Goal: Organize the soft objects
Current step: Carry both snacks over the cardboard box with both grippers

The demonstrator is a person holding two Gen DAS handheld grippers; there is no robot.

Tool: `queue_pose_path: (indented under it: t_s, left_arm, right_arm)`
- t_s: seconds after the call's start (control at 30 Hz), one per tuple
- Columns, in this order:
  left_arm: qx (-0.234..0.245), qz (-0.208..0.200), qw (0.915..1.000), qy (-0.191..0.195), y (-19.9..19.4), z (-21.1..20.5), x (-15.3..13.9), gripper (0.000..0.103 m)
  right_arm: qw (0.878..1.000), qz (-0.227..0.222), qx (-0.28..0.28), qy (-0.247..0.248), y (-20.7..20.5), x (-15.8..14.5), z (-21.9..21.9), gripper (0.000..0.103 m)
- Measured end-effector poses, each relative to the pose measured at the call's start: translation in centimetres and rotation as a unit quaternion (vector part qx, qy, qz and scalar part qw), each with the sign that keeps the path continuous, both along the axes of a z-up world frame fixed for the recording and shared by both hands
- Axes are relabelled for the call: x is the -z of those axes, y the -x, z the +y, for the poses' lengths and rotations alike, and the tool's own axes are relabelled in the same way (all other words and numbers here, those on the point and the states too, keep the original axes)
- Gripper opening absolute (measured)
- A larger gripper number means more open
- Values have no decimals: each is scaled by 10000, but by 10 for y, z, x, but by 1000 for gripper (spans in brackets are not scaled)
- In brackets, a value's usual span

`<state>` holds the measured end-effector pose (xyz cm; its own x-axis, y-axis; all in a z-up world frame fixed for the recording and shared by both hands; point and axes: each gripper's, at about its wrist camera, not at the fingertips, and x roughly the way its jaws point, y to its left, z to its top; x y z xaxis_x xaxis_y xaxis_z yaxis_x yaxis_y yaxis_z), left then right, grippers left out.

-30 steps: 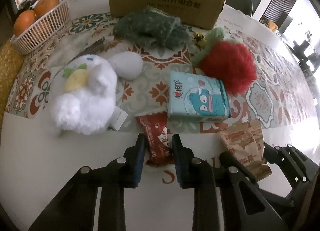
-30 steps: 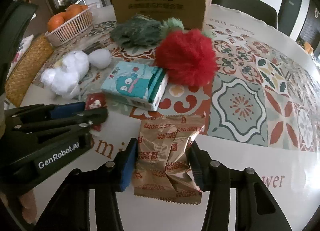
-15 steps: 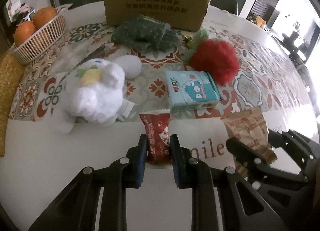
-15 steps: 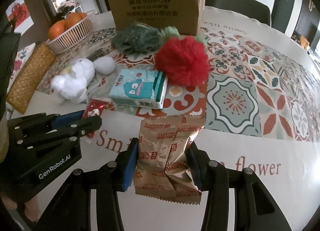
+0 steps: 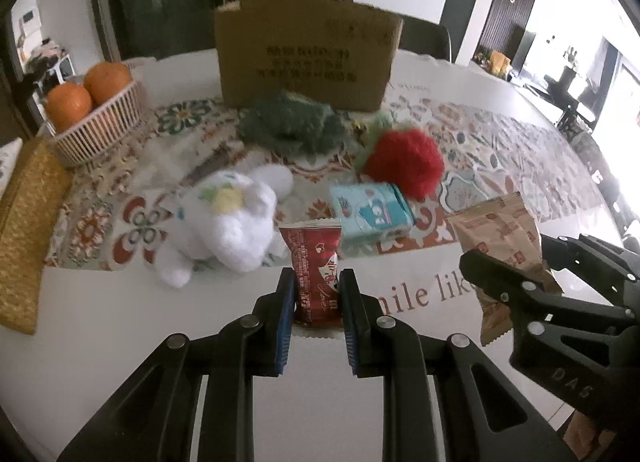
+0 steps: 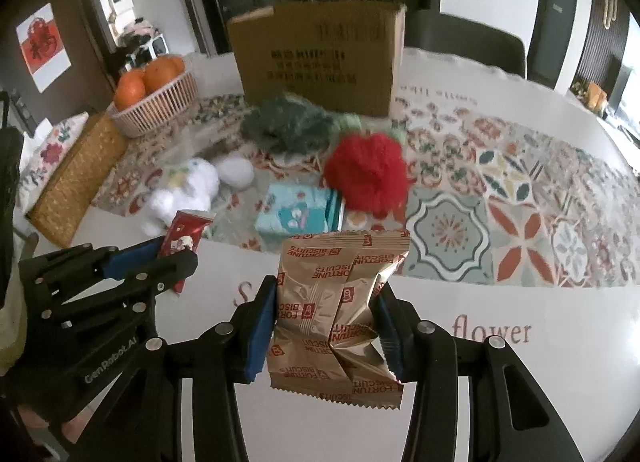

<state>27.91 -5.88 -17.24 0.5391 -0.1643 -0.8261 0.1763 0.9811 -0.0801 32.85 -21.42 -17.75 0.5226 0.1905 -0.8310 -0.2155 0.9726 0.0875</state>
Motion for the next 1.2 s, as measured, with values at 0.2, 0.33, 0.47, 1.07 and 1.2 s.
queue_pose_path:
  t_s: [0.2, 0.33, 0.47, 1.07, 1.2]
  left_arm:
    - [-134, -289, 9995, -12, -2, 8, -26, 23]
    - [-180, -507, 9985, 61, -5, 16, -41, 23]
    - [-211, -680, 9974, 93, -9, 22, -53, 23]
    - [-282, -1292, 9910, 209, -46, 32, -102, 23]
    - [-282, -1374, 9899, 217, -59, 32, -107, 23]
  right_arm:
    - [9996, -287, 17, -57, -1, -25, 9, 47]
    - [9987, -495, 38, -100, -4, -41, 14, 47]
    - [9975, -696, 49, -121, -9, -54, 20, 47]
    - [9905, -1324, 149, -337, -37, -97, 33, 47]
    - [9895, -1390, 198, -355, -49, -103, 33, 47]
